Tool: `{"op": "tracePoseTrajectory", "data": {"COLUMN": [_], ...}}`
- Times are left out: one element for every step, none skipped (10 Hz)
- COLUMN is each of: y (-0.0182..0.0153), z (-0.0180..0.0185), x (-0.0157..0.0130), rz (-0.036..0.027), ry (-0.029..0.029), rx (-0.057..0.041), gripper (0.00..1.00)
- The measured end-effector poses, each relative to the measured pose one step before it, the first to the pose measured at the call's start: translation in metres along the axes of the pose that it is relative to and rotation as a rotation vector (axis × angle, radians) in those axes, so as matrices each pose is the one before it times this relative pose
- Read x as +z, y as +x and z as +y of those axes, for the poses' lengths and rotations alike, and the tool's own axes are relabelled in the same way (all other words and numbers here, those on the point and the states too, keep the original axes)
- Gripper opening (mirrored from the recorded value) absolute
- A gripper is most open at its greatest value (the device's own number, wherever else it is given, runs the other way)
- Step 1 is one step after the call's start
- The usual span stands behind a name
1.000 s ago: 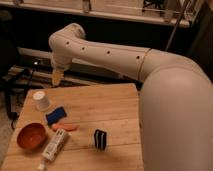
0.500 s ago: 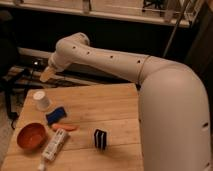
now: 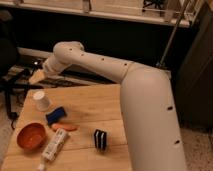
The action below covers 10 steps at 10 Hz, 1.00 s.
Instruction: Place the ceramic cup over the eraser
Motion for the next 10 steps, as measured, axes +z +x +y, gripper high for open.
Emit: {"op": "tracePoseTrajectory", "data": {"y": [-0.00808,-0.00620,-0.00525,-0.00169,0.00329,0.00608,0.00970,0.01217,0.01645,0.01268], "z": [-0.00399,-0.00091,0.00233,0.00087,-0.00034,-0.00014,0.00105,0.00045,-0.00166,-0.00256], "x": [0.00996,0.00388,0.00068,-0.00156,-0.00131,-0.00153,-0.00090,0.00091,0.00547,0.01037], "rz": [-0.07962,-0.06765,-0.08723,-0.09997,-0.06631,-0.04182,-0.02507,-0.00753,0.00480,0.00133], "ry": [0.02784,0.00908,-0.00686,-0.01388,-0.01219,-0.01076,-0.01313,-0.01372,-0.01491,-0.01012], "rx": [0.00206,-0.01289,-0.02405,-0.03015,-0.01800,-0.00807,-0.00124,0.00511,0.00612,0.00156], "gripper": [0.80,0.80,0.80,0.80,0.80,0.80,0.80,0.80,0.80,0.80]}}
